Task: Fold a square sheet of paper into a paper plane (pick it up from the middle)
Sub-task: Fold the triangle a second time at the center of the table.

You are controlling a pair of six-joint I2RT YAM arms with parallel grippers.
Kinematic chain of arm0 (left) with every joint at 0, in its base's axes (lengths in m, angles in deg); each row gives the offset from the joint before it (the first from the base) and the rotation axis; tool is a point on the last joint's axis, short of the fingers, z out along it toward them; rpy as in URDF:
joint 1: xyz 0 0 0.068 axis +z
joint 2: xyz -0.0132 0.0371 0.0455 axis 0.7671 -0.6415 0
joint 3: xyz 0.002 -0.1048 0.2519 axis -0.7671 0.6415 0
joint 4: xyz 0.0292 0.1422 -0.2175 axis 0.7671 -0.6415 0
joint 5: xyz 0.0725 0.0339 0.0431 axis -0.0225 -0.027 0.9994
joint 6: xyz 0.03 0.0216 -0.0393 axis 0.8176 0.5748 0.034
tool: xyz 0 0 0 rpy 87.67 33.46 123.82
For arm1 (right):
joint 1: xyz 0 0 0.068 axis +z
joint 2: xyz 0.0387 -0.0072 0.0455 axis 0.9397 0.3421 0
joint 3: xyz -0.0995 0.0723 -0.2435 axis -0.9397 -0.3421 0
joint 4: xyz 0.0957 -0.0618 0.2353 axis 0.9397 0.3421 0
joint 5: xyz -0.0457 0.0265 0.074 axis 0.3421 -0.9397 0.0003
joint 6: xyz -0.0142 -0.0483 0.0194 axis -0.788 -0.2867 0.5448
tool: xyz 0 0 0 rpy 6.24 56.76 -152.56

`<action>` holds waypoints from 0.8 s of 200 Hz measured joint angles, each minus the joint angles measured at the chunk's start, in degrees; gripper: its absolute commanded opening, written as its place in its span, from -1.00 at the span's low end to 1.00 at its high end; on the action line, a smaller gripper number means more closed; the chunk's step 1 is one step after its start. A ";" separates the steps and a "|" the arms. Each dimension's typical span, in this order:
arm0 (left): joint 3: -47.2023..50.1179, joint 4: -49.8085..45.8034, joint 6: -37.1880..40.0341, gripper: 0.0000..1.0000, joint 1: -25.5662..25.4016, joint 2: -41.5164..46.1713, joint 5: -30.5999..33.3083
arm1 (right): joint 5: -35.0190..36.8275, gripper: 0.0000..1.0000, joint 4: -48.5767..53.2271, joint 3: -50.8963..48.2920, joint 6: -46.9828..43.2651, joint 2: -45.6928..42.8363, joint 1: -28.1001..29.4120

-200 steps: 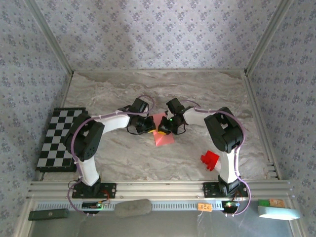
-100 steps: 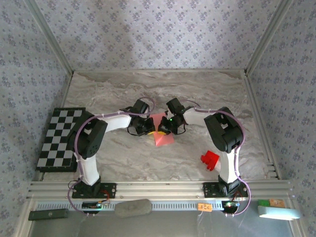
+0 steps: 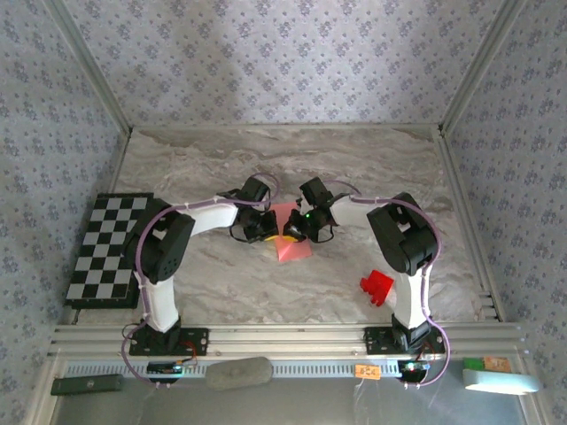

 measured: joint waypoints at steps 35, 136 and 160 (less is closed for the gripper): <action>-1.40 -1.79 1.68 -1.00 0.00 -0.79 0.20 | 0.24 -0.97 -1.07 -1.33 -1.36 -1.25 -0.26; -4.59 -5.38 4.79 -1.00 0.00 -2.40 0.17 | 0.28 -0.98 -4.50 -5.03 -3.04 -2.36 -1.01; -5.66 -6.38 4.68 -0.96 0.00 -2.54 0.15 | -0.33 -0.98 -6.43 -5.97 -2.93 -2.36 -1.14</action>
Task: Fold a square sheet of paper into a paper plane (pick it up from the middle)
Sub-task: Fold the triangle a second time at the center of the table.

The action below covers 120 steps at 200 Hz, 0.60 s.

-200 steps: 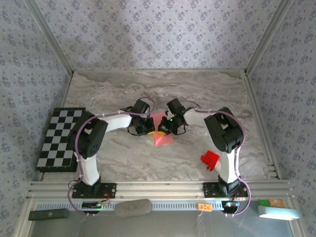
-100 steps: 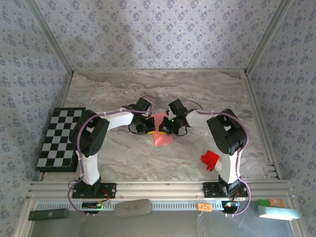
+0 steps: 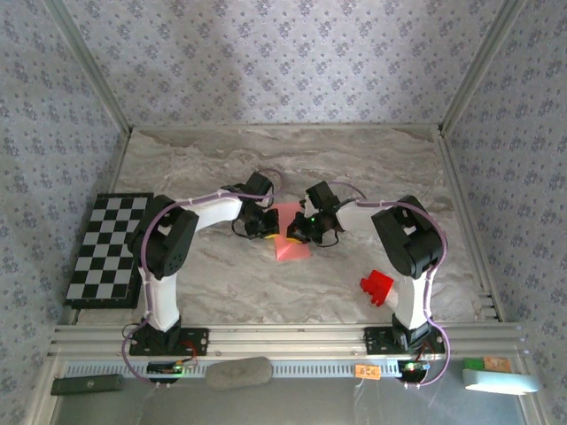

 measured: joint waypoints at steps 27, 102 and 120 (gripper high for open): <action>-0.74 -0.22 -1.55 -0.87 0.00 1.16 -0.09 | -0.09 -0.99 -1.77 -0.61 0.52 0.07 -0.11; 11.04 9.33 -10.71 -0.83 -1.09 8.59 -5.79 | 0.09 -1.00 -4.94 -0.61 3.41 1.03 -0.11; 11.80 10.05 -11.63 -0.83 -1.73 8.57 -6.78 | 0.09 -1.00 -5.64 -0.59 3.87 1.25 -0.11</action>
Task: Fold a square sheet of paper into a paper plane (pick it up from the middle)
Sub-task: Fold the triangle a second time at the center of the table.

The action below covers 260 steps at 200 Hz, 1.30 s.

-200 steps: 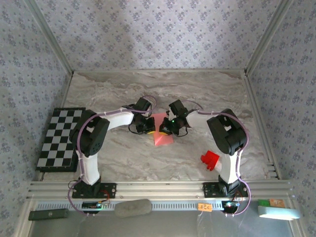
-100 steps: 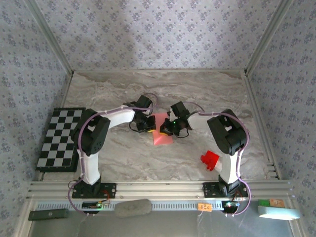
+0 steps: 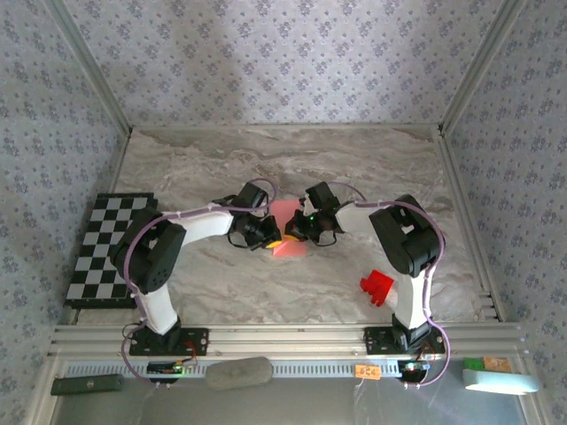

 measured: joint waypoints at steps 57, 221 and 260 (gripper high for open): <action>-0.02 1.38 -0.42 -0.80 -0.79 -1.01 -0.07 | -0.02 -1.00 -0.55 -0.02 0.63 0.15 -0.04; 1.11 1.44 10.82 -0.94 -1.01 -2.64 0.66 | -0.74 -1.00 -0.17 0.35 0.61 0.55 -0.37; 4.26 1.18 15.52 -0.95 -1.03 -0.02 0.52 | -0.90 -1.00 0.52 0.74 0.59 0.66 -0.44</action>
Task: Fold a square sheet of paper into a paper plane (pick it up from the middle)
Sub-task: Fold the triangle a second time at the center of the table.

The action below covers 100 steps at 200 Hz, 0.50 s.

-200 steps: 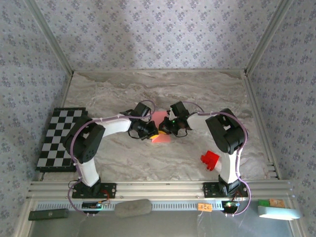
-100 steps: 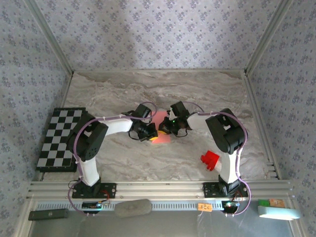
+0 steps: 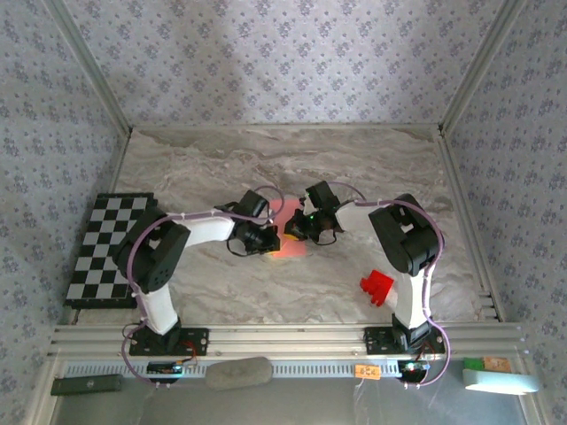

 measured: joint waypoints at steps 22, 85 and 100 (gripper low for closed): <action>1.92 -3.50 2.34 -0.96 -0.02 2.54 0.04 | -0.04 -1.00 0.24 0.11 0.00 0.09 -0.04; 1.68 -7.72 2.16 -0.95 -0.02 8.81 2.47 | -0.20 -1.00 0.26 0.17 0.02 0.11 -0.07; 0.76 -5.64 0.59 -0.95 -0.02 8.66 2.82 | -0.22 -1.00 0.26 0.17 0.02 0.11 -0.07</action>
